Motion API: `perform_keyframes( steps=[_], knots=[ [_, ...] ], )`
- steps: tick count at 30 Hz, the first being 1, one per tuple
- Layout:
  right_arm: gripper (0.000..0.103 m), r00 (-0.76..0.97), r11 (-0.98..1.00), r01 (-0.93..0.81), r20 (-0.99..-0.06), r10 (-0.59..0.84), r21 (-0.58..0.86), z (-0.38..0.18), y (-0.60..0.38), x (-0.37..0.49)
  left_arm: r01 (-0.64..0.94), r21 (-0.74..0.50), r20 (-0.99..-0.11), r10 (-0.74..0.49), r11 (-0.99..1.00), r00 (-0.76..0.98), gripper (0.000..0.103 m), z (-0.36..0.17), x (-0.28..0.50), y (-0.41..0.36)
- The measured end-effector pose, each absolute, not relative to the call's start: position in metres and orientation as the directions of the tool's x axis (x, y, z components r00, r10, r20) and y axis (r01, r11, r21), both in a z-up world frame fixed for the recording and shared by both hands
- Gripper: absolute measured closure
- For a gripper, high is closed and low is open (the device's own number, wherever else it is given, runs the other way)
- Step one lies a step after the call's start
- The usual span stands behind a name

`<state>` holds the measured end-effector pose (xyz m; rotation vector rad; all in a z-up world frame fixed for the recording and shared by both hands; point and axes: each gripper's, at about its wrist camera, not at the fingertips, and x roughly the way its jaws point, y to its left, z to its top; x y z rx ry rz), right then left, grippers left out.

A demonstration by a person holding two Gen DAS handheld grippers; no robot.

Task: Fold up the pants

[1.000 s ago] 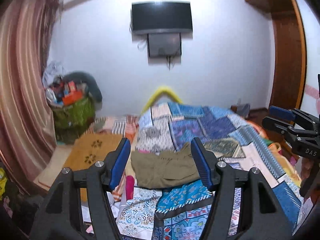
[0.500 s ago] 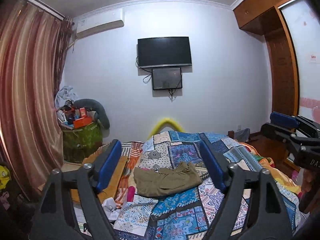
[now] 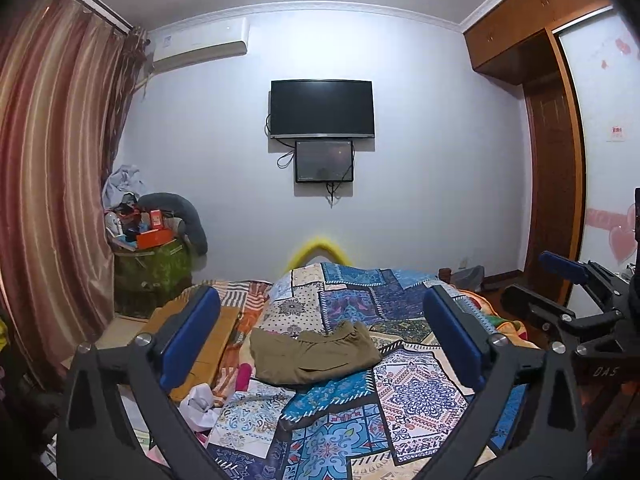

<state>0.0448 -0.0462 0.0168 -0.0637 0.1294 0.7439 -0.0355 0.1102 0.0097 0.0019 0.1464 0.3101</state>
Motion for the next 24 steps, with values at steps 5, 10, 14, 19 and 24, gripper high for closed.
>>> perform_keyframes(
  steps=[5,10,14,19,24],
  knots=[
    [0.001,0.718,0.726,-0.687,-0.141,0.682,0.016,0.0134,-0.0532,0.0407,-0.305,0.025,-0.14,0.305,0.952,0.942,0.0,0.0098,-0.0369,0.1078],
    [0.001,0.715,0.724,-0.69,-0.138,0.685,0.017,0.0146,-0.057,0.0382,-0.312,0.032,-0.137,0.314,0.949,0.94,0.0,0.0086,-0.0386,0.1061],
    [0.001,0.712,0.72,-0.693,-0.139,0.689,0.019,0.0128,-0.0568,0.0362,-0.314,0.031,-0.142,0.315,0.949,0.939,0.0,0.0072,-0.037,0.1072],
    [0.001,0.708,0.718,-0.696,-0.144,0.691,0.023,0.0116,-0.0561,0.0355,-0.319,0.025,-0.147,0.319,0.948,0.936,0.0,0.0074,-0.0331,0.1082],
    [0.001,0.707,0.718,-0.696,-0.148,0.692,0.033,0.0108,-0.0579,0.0361,-0.32,0.024,-0.154,0.32,0.947,0.935,0.0,0.0058,-0.0306,0.1093]
  ],
)
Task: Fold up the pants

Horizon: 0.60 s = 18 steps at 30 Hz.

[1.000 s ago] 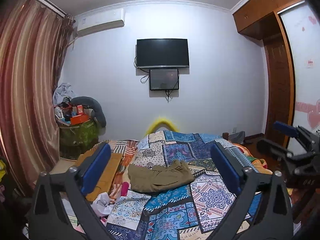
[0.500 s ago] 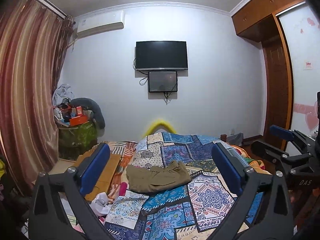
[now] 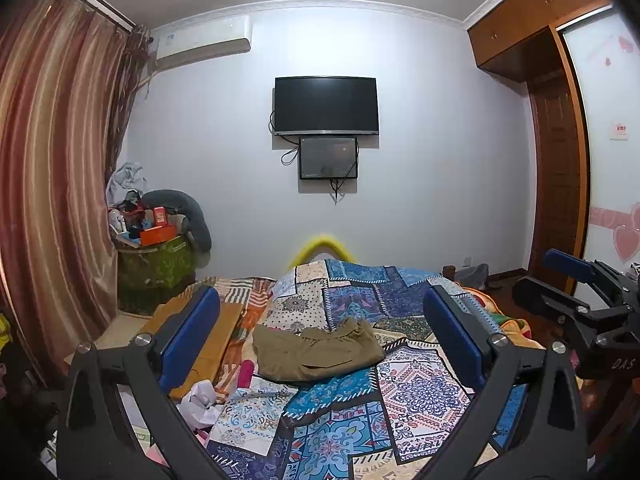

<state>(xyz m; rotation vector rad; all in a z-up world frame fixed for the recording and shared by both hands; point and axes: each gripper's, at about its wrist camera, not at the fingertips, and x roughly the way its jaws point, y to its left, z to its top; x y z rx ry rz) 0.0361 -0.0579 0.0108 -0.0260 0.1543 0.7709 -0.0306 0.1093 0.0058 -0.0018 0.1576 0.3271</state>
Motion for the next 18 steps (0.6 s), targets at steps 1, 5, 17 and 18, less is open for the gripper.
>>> perform_keyframes(
  steps=[1,5,17,18],
  knots=[
    [0.001,0.707,0.718,-0.695,-0.147,0.692,0.036,0.0111,-0.0589,0.0361,-0.321,0.024,-0.155,0.321,0.947,0.934,0.0,0.0059,-0.0301,0.1093],
    [0.001,0.708,0.72,-0.693,-0.152,0.69,0.039,0.0109,-0.0612,0.0367,-0.317,0.02,-0.153,0.317,0.948,0.936,0.0,0.0059,-0.0298,0.1104],
    [0.001,0.709,0.722,-0.689,-0.15,0.69,0.065,0.0119,-0.0675,0.0385,-0.307,0.029,-0.155,0.308,0.951,0.939,0.0,0.0039,-0.0253,0.1051],
    [0.001,0.71,0.723,-0.688,-0.15,0.688,0.064,0.0117,-0.0678,0.0387,-0.304,0.028,-0.156,0.304,0.952,0.94,0.0,0.0033,-0.0253,0.1047]
  ],
)
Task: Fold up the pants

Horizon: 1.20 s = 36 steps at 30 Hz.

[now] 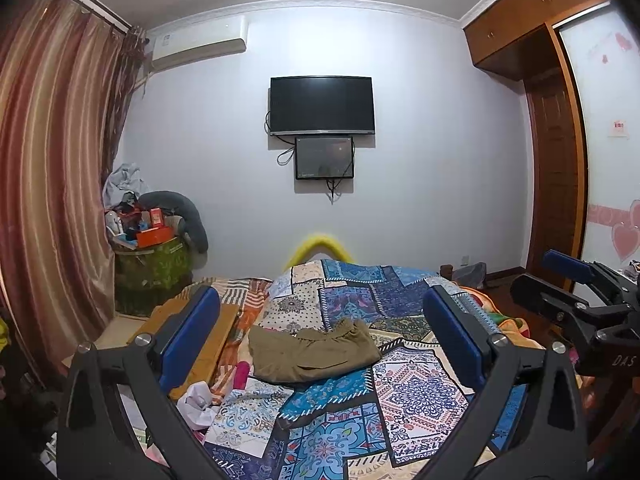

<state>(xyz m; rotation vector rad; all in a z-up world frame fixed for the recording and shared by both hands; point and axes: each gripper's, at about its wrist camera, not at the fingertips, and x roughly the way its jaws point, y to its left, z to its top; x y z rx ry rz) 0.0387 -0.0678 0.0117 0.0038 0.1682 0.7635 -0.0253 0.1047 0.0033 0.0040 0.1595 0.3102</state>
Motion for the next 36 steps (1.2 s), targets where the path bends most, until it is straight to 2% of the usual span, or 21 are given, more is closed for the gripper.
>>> perform_keyframes(
  steps=[25,36],
  knots=[
    [0.001,0.707,0.722,-0.686,-0.156,0.69,0.088,0.01,-0.072,0.043,-0.273,0.031,-0.177,0.274,0.962,0.945,0.0,0.0,-0.016,0.104],
    [0.001,0.71,0.728,-0.679,-0.164,0.684,0.095,0.009,-0.071,0.045,-0.263,-0.004,-0.205,0.257,0.965,0.944,0.0,-0.003,-0.01,0.111]
  ],
)
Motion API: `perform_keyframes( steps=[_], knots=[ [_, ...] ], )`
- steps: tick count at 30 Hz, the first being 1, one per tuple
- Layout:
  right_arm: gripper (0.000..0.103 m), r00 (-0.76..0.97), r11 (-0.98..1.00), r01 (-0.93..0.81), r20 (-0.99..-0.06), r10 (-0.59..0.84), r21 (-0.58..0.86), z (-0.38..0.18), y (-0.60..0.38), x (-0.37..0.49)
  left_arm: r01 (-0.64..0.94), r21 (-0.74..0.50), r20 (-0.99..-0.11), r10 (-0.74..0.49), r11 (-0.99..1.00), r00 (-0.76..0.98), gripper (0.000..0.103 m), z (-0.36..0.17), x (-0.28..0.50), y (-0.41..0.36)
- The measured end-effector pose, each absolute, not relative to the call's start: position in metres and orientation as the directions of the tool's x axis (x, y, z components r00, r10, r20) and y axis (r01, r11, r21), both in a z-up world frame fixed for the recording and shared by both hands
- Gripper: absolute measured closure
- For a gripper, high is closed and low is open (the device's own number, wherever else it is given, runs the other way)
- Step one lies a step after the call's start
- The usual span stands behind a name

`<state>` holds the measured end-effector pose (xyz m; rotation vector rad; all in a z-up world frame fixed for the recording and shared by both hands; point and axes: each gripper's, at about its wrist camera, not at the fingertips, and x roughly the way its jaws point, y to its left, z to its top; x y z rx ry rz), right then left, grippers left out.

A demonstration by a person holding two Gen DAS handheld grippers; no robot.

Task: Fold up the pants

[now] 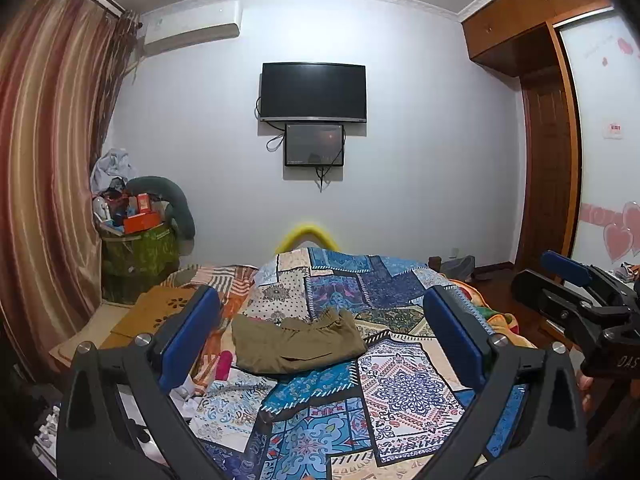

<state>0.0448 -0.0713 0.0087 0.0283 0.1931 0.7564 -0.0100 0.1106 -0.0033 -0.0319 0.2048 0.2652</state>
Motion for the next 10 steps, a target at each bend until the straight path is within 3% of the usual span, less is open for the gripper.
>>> perform_keyframes(
  steps=[10],
  knots=[
    [0.001,0.705,0.727,-0.677,-0.183,0.685,0.113,0.003,-0.07,0.051,-0.269,-0.005,-0.23,0.26,0.963,0.938,0.0,-0.008,0.001,0.117]
  ],
)
